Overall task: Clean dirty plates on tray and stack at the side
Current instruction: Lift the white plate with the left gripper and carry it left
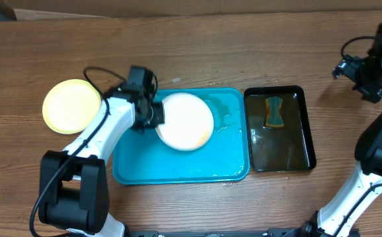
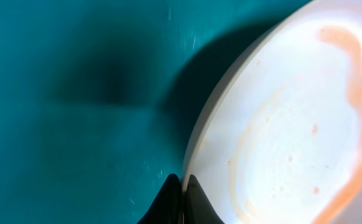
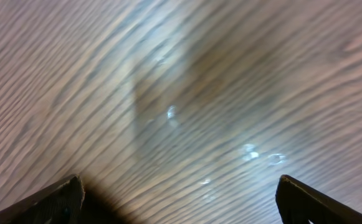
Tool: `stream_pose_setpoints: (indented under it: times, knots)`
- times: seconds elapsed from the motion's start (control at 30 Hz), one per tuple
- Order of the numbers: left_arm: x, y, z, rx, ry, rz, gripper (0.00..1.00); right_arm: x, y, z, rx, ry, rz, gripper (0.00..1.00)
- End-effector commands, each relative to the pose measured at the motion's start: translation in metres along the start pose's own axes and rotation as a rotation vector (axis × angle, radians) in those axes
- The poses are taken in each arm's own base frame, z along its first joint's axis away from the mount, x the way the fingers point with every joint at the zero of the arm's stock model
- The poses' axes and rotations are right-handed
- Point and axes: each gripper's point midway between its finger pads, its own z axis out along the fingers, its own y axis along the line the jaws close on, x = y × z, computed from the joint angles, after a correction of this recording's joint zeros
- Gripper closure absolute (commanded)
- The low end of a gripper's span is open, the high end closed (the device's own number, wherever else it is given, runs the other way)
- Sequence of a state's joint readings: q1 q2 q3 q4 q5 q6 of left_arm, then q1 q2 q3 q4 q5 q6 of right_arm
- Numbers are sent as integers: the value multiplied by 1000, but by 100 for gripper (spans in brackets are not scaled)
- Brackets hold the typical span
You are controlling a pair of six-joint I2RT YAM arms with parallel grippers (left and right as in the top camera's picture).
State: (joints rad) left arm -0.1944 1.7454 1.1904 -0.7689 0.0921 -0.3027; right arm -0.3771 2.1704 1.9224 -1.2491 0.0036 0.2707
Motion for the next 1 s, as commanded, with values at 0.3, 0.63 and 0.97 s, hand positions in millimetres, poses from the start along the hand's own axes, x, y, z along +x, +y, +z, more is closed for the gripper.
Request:
stream_pose_setpoints:
  times: [0.3,0.63,0.97]
  knots:
    - [-83,-66,-71,66,-282,137,96,-9,-2,-7,-15,-34,27,0]
    - [-86,-180,-110,32,-573,368,96,-9,-2,-7,-15,-34,27,0]
    - [-34,-270,-130,-127,-786,685,96,-9,-2,-7,-15,-34,27,0]
